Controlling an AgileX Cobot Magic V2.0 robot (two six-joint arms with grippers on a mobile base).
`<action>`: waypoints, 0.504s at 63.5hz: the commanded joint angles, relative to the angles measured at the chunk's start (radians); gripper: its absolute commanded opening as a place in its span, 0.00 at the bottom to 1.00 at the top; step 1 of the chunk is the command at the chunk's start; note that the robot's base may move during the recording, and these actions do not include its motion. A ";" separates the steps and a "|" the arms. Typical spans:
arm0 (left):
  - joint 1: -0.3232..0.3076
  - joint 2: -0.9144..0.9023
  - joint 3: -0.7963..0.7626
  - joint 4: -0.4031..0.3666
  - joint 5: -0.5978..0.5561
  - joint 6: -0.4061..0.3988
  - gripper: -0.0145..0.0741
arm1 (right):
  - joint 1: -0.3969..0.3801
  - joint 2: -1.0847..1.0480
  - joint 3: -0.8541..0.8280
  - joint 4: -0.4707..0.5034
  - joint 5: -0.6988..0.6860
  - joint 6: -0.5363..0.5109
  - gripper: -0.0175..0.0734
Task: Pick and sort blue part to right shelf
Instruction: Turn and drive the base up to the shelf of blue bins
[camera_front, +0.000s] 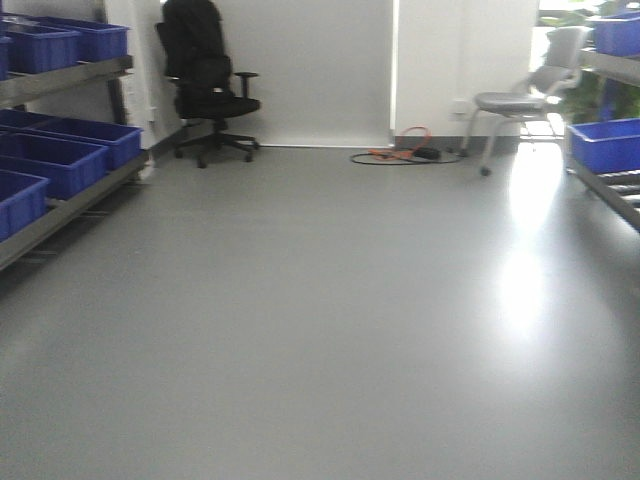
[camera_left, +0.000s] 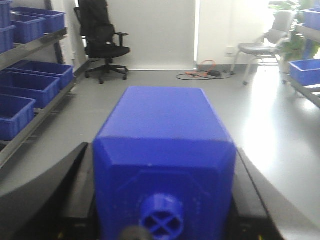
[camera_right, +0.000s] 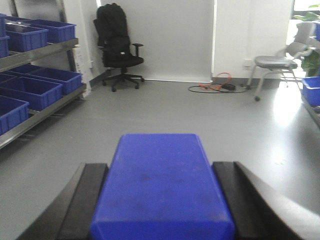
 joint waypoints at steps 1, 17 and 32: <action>0.000 0.008 -0.030 -0.008 -0.091 -0.001 0.56 | -0.006 0.005 -0.030 -0.006 -0.088 -0.010 0.62; 0.000 0.008 -0.030 -0.008 -0.091 -0.001 0.56 | -0.006 0.005 -0.030 -0.006 -0.088 -0.010 0.62; 0.000 0.008 -0.030 -0.008 -0.091 -0.001 0.56 | -0.006 0.005 -0.030 -0.006 -0.088 -0.010 0.62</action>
